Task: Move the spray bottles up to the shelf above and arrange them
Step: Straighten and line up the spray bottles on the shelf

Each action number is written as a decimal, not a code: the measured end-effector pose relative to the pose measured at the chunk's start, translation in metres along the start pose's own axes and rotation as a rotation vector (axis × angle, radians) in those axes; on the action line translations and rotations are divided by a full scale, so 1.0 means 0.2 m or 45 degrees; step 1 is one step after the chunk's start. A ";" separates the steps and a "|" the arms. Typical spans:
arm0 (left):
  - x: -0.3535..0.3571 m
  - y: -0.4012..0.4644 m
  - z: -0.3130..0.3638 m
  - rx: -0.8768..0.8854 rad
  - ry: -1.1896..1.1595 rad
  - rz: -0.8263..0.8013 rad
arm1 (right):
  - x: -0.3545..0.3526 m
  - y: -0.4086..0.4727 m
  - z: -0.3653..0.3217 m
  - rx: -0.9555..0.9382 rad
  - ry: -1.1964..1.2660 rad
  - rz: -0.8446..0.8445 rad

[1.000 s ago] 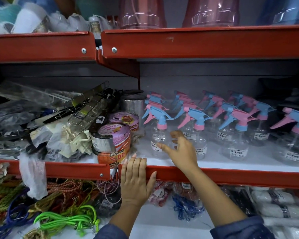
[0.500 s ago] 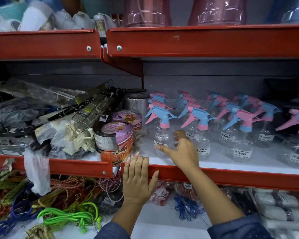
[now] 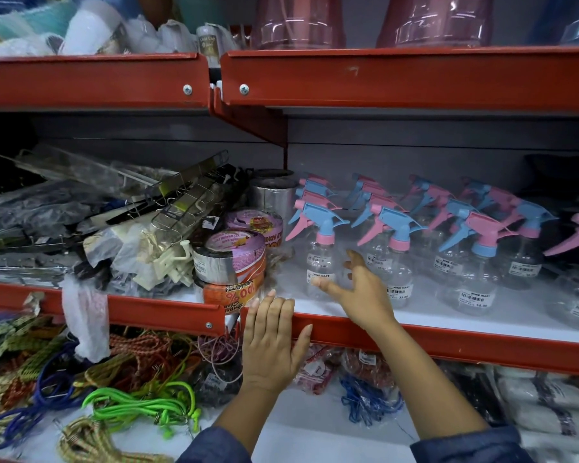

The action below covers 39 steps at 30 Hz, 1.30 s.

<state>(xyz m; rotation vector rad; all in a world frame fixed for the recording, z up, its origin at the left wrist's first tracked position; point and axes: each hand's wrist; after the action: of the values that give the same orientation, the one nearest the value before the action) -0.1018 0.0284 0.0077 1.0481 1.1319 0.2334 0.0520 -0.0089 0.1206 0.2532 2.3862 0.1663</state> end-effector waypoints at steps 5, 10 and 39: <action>-0.17 0.07 0.10 -0.238 -0.374 -0.108 | 0.01 -0.07 -0.01 -0.147 0.202 0.138; -0.33 0.27 0.18 -0.582 -1.113 -0.423 | 0.03 -0.12 -0.04 -0.146 0.142 0.058; -0.49 0.36 0.17 -0.637 -1.531 -0.538 | 0.01 -0.16 -0.03 -0.168 0.546 0.460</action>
<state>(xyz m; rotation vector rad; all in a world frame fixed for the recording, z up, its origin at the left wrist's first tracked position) -0.0952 -0.0140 0.1261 0.3252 0.1384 -0.4085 0.0419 -0.0406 0.1176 0.6403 2.7149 0.5968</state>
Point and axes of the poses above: each hand's wrist, its own y-axis towards the middle knuckle, its own x-axis out of the palm, z = x × y, and after that the axes turned 15 degrees about -z, right-handed
